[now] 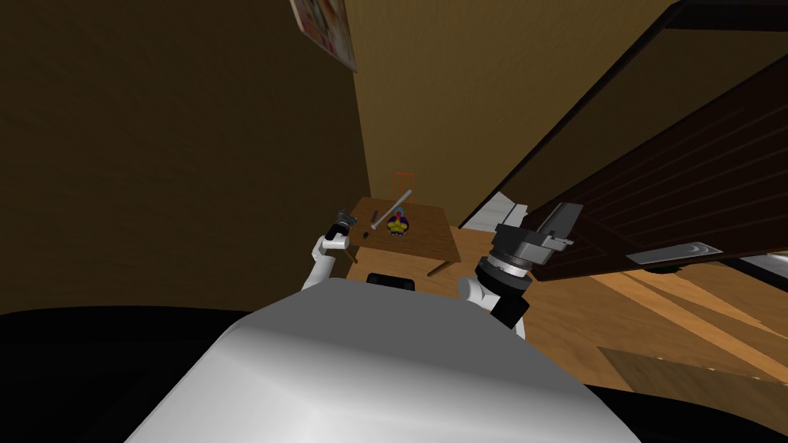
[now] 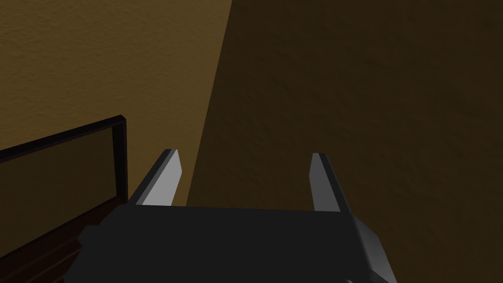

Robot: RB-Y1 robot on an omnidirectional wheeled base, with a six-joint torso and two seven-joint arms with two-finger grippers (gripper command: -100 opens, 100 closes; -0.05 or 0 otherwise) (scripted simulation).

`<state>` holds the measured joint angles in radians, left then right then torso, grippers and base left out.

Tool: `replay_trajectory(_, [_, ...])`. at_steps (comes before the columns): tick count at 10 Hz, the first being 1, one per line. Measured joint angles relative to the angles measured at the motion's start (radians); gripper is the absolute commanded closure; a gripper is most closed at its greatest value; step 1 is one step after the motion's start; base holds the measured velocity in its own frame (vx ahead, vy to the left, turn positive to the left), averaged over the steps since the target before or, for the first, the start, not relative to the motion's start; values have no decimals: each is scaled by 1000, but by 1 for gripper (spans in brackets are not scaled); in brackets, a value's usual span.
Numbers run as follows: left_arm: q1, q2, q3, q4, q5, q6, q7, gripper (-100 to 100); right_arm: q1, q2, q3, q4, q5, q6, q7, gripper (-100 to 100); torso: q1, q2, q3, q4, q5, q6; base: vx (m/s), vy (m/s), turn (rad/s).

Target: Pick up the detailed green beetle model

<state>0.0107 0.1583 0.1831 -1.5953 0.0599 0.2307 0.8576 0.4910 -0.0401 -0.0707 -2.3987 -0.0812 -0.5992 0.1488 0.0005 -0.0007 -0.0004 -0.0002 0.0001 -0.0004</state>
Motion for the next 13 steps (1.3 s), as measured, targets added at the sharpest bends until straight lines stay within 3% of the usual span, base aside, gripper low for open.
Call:
replay_trajectory(5, [-87,-2,30,154,4,109,123,-100,0,0,0,0,0,0,0,0,0,-1,0,0,0,0,13,6,-18])
replay_trajectory(13, [-182,-35,69,304,-9,312,291,-100,0,0,0,0,0,0,0,0,1,-1,-1,0,0,0,20,14,-11])
